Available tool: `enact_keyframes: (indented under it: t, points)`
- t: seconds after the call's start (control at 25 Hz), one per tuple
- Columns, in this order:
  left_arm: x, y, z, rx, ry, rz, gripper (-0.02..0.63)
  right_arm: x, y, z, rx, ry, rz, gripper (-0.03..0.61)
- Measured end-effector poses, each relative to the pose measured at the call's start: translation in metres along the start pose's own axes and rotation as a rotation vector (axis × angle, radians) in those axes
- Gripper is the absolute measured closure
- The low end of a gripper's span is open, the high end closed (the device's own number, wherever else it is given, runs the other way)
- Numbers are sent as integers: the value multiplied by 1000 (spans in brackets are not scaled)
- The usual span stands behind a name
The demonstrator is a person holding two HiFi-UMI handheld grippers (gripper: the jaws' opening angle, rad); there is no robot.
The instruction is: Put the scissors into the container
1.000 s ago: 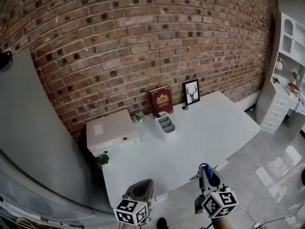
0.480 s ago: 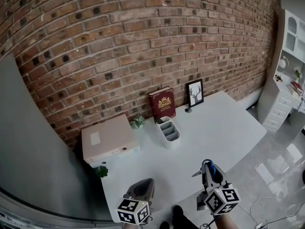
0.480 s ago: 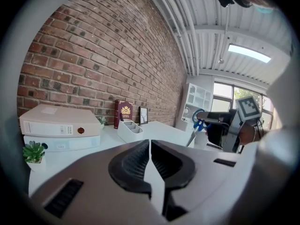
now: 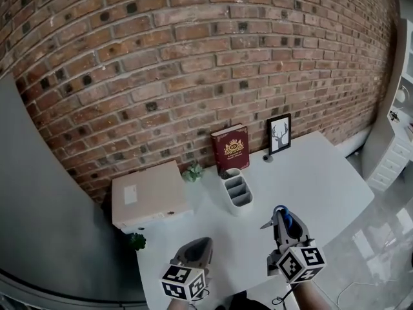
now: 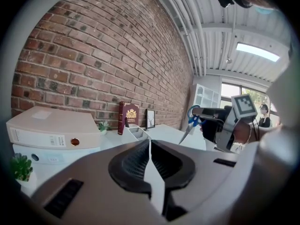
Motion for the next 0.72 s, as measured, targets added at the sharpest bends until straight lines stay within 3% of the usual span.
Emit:
enact_keyframes:
  t: [0.44, 0.72]
  points:
    - [20, -6, 9, -6, -74, 12, 594, 78, -9, -9, -15, -101, 8, 530]
    - [20, -6, 18, -35, -142, 13, 594, 120, -1, -22, -36, -110, 33, 530]
Point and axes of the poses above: the fingertips, and each gripper's own axes: x forward along the fingers, z to its left, y out of its underside, the point moved 7 cm from there along -x, backward along the fingers, and after that the axes turned 3 degrees about x, right-handed, at the moved point
